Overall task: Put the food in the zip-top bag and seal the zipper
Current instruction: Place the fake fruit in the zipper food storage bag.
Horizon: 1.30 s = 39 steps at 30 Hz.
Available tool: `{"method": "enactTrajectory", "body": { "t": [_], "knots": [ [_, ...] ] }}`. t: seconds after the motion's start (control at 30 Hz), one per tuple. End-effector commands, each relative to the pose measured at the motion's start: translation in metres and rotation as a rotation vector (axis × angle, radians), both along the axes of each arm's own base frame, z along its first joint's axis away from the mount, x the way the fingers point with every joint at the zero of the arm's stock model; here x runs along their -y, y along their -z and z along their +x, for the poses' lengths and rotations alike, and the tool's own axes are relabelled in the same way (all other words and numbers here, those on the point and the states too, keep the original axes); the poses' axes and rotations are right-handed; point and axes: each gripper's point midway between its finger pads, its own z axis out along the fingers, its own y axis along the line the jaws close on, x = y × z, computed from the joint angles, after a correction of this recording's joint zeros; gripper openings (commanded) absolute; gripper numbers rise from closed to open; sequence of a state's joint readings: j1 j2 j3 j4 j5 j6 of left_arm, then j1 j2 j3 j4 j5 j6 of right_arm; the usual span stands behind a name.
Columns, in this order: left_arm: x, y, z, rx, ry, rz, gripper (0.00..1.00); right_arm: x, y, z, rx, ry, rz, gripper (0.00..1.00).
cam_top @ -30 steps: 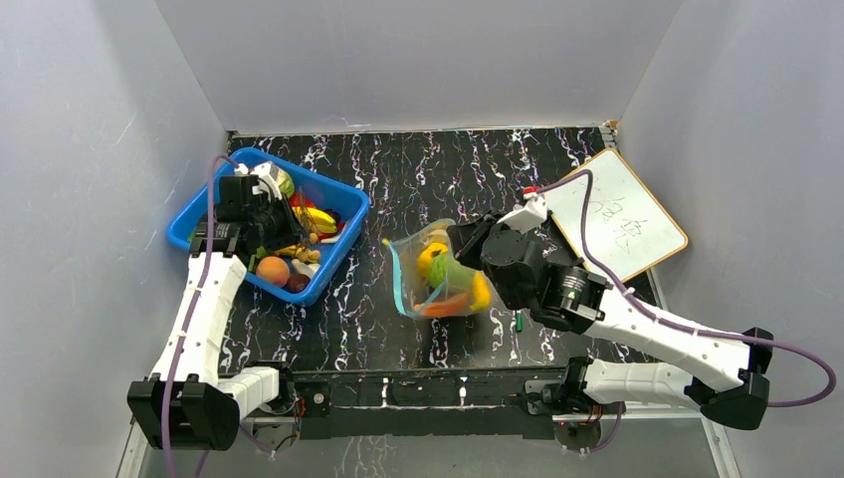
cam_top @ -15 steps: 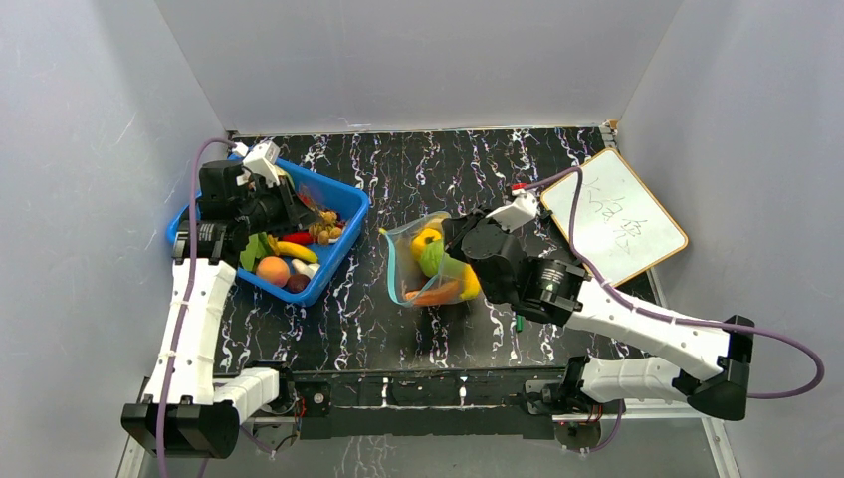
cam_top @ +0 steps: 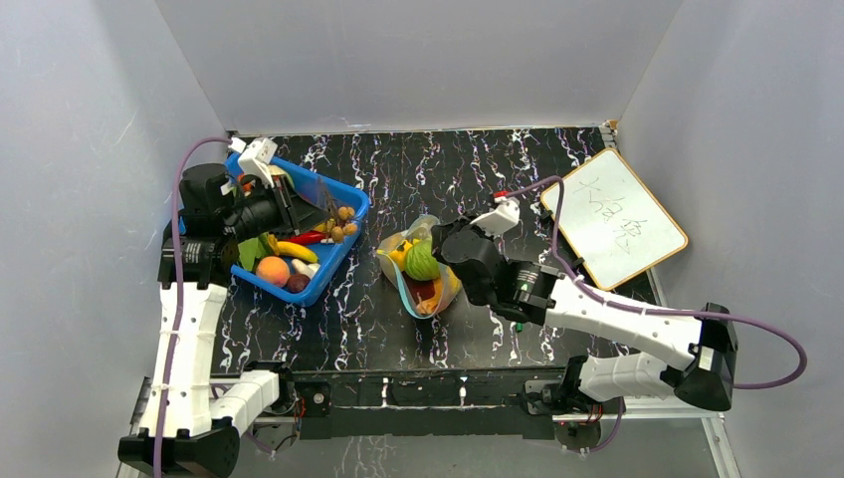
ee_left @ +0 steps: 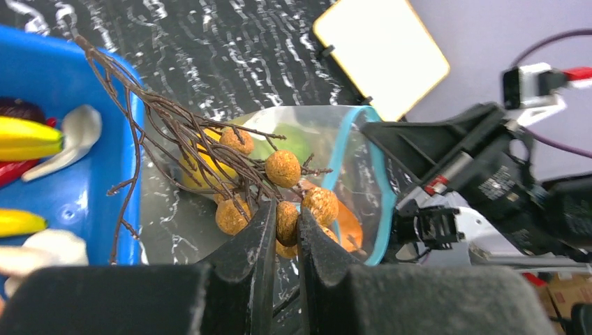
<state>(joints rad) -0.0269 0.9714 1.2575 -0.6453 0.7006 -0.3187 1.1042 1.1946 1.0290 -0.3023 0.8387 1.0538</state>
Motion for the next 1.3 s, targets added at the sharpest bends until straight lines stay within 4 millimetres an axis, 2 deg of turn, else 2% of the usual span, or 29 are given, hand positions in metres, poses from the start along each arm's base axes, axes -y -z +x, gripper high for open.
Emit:
{"method": "enactTrajectory", "body": {
  "t": [0.0,0.27,0.33,0.5,0.67,0.83,1.0,1.27],
  "knots": [
    [0.02,-0.04,-0.023,0.103,0.16,-0.093,0.0,-0.002,-0.046,0.012,0.089,0.06,0.09,0.0],
    [0.047,-0.062,-0.056,0.129,0.407,-0.269,0.0,-0.009,-0.066,0.023,0.139,0.066,0.063,0.0],
    [0.052,-0.069,-0.067,0.131,0.471,-0.305,0.0,-0.011,-0.067,0.025,0.14,0.067,0.065,0.0],
    [0.06,-0.075,-0.079,0.109,0.538,-0.36,0.01,-0.016,-0.067,0.026,0.135,0.058,0.081,0.0],
    [0.065,-0.065,-0.091,0.047,0.583,-0.392,0.04,-0.021,-0.068,0.028,0.135,0.057,0.107,0.0],
    [0.068,-0.055,-0.099,-0.005,0.609,-0.425,0.05,-0.029,-0.069,0.039,0.119,0.044,0.085,0.0],
    [0.069,-0.048,-0.099,-0.047,0.605,-0.458,0.04,-0.035,-0.072,0.038,0.114,0.022,0.11,0.0],
    [0.07,-0.019,-0.088,-0.174,0.542,-0.476,0.01,-0.033,-0.075,0.035,0.11,0.013,0.129,0.0]
  ]
}}
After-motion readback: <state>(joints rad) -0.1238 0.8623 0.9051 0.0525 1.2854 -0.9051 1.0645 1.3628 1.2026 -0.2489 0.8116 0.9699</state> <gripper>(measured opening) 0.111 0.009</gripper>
